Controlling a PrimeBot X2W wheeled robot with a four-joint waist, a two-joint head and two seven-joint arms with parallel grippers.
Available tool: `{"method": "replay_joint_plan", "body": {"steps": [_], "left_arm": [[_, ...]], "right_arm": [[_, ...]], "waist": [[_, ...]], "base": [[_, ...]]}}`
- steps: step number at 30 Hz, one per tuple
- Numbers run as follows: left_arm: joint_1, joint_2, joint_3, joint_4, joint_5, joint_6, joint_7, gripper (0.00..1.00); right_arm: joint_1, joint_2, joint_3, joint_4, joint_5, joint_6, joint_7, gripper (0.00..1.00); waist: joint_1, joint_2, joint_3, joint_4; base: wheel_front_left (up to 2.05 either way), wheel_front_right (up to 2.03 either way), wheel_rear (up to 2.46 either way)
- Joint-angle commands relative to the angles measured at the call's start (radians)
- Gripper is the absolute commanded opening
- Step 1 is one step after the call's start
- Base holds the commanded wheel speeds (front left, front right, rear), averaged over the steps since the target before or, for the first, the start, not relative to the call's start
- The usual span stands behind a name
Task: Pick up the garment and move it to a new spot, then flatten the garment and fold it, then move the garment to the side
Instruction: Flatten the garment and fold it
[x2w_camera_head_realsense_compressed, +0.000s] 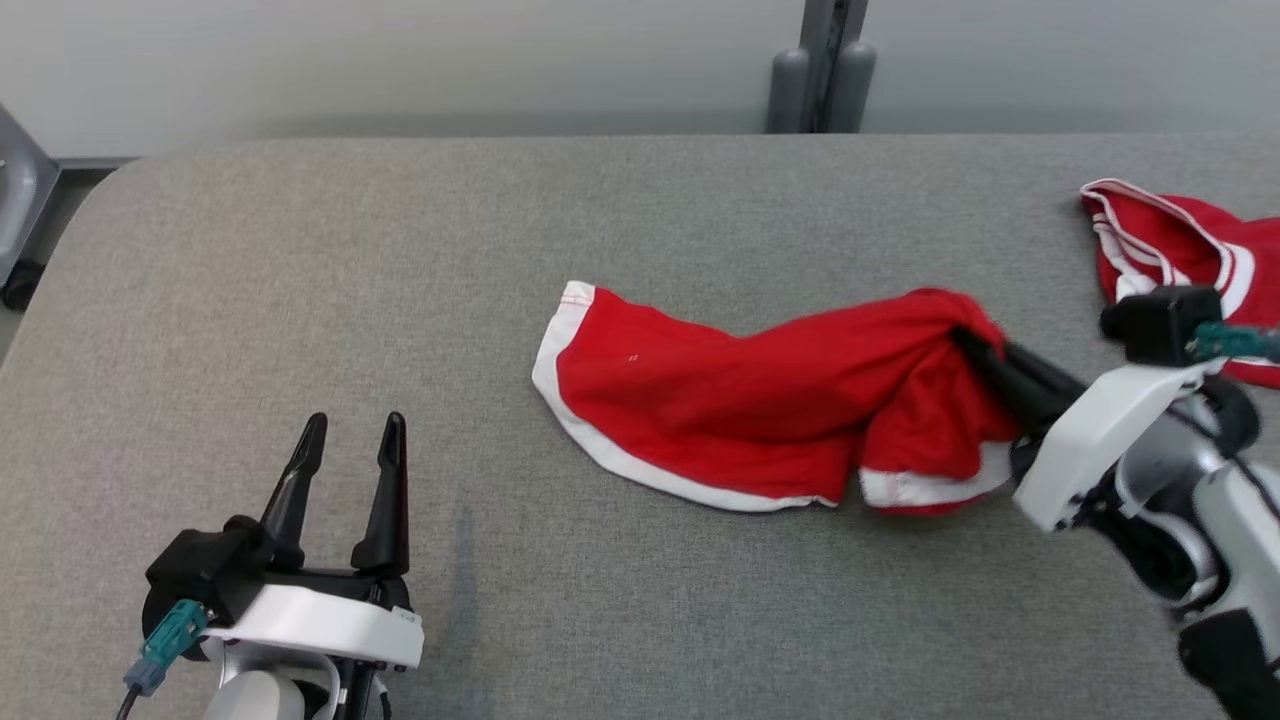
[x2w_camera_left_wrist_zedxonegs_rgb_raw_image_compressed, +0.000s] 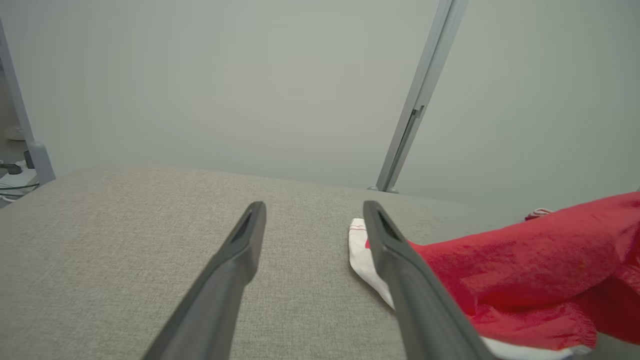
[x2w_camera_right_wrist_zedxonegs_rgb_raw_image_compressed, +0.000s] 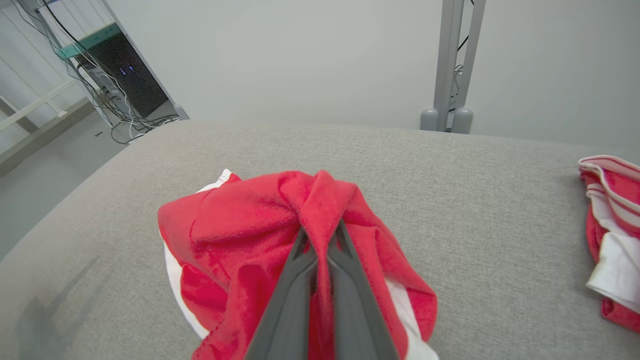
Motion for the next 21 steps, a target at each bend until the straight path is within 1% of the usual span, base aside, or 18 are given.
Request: {"method": "replay_joint_plan", "body": {"steps": [1, 2, 5, 8, 10, 11, 12, 15, 17, 19, 21], "left_arm": [[-0.019, 0.002, 0.001, 0.0, 0.002, -0.006, 0.001, 1.0], [-0.03, 0.0, -0.002, 0.001, 0.002, -0.008, 0.001, 1.0], [-0.055, -0.001, -0.003, 0.003, 0.002, -0.014, 0.001, 1.0], [-0.081, -0.005, -0.008, 0.008, 0.003, -0.018, 0.001, 1.0], [-0.094, -0.006, -0.01, 0.014, 0.003, -0.023, 0.001, 1.0], [-0.098, -0.007, -0.011, 0.016, 0.003, -0.025, 0.001, 1.0], [-0.101, -0.007, -0.01, 0.018, 0.003, -0.025, 0.001, 1.0], [-0.107, -0.009, -0.003, 0.027, 0.005, -0.028, 0.001, 1.0], [-0.106, -0.01, 0.003, 0.034, 0.007, -0.028, 0.001, 1.0], [-0.101, -0.01, 0.007, 0.039, 0.011, -0.03, 0.001, 1.0], [-0.088, -0.01, 0.011, 0.044, 0.013, -0.031, 0.001, 1.0]], "right_arm": [[-0.02, -0.02, -0.007, 0.009, 0.0, 0.0, 0.007, 0.0], [-0.045, -0.041, -0.007, 0.025, 0.012, 0.0, 0.028, 0.0], [-0.134, -0.067, -0.009, 0.066, 0.08, 0.0, 0.079, 0.0], [-0.21, -0.097, -0.01, 0.144, 0.124, 0.0, 0.12, 0.0], [-0.263, -0.114, -0.001, 0.204, 0.124, 0.0, 0.133, 0.33], [-0.289, -0.119, 0.003, 0.233, 0.117, 0.0, 0.126, 0.56], [-0.312, -0.123, 0.007, 0.264, 0.108, 0.0, 0.115, 1.0], [-0.362, -0.13, 0.016, 0.346, 0.054, 0.0, 0.03, 1.0], [-0.383, -0.121, 0.025, 0.389, 0.016, 0.0, -0.051, 1.0], [-0.382, -0.094, 0.038, 0.406, 0.008, 0.0, -0.124, 1.0], [-0.361, -0.084, 0.055, 0.406, 0.001, 0.0, -0.197, 1.0]], "waist": [[0.0, 0.0, 0.046, 0.035], [0.0, 0.0, 0.062, 0.045], [0.0, 0.0, 0.106, 0.068], [0.0, 0.0, 0.139, 0.088], [0.0, 0.0, 0.152, 0.098], [0.0, 0.0, 0.155, 0.1], [0.0, 0.0, 0.157, 0.102], [0.0, 0.0, 0.151, 0.098], [0.0, 0.0, 0.136, 0.088], [0.0, 0.0, 0.115, 0.074], [0.0, 0.0, 0.089, 0.057]], "base": [[0.0, 0.0, 0.0], [0.0, 0.0, 0.0], [0.0, 0.0, 0.0], [0.0, 0.0, 0.0], [0.0, 0.0, 0.0], [0.0, 0.0, 0.0], [0.0, 0.0, 0.0], [0.0, 0.0, 0.0], [0.0, 0.0, 0.0], [0.0, 0.0, 0.0], [0.0, 0.0, 0.0]]}}
